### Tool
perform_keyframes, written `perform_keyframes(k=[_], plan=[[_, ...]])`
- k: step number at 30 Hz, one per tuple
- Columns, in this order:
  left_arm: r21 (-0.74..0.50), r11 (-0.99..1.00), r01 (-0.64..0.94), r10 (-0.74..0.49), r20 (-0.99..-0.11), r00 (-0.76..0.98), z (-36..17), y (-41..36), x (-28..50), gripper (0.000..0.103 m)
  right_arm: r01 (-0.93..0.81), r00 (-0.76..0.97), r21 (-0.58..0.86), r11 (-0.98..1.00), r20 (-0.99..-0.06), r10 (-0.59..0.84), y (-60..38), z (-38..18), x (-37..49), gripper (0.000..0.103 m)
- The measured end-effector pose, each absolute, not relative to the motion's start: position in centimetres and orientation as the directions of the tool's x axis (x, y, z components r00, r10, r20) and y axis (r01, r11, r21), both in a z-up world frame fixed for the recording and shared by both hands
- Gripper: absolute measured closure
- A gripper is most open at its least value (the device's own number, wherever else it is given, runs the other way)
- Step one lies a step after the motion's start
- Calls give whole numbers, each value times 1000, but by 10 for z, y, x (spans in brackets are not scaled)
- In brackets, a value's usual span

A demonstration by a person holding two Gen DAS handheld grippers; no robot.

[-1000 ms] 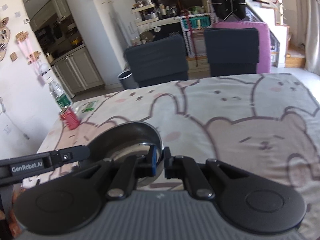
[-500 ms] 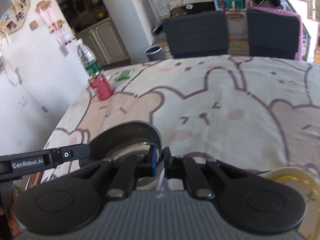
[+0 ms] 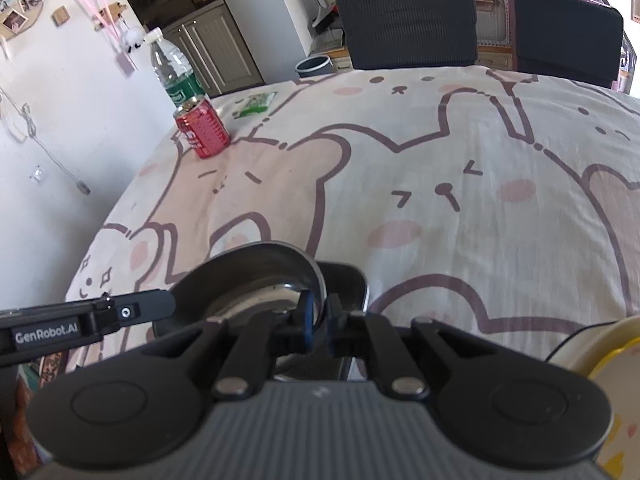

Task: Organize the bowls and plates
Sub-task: 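Lift the steel oval bowl with both grippers over the steel square dish, then lower the oval bowl into the square dish and open both grippers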

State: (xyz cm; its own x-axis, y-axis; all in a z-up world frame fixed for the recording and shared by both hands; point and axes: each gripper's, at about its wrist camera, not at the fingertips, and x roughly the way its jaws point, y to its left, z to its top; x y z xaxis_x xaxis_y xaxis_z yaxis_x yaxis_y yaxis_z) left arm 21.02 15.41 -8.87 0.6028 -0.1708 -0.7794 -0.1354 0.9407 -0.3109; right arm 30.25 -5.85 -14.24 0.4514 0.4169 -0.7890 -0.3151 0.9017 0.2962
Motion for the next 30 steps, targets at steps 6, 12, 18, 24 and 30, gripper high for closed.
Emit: perform_keyframes(k=[6,12,18,24,30], plan=[[-304,942,-143,-171,-800,575,-103,154,215,99,-317,440,282,905,-802,404,-55,-150,309,95],[-300,943,-145,-170,-806,567,-107,155,217,99,-320,429,278,906,-810,401,-53,-155,315,95],[-287,948,-135,-171,-821,545,-112,152,218,99,-328,432,258,909,-815,387,-48,-158,317,95],[-277,952,-129,-169,-829,533,-115,150,218,99,-311,436,263,913,-815,383,-50,-161,319,95],[-281,952,-121,-176,-827,533,-114,149,218,99,-314,444,272,910,-805,394,-49,-159,320,93]])
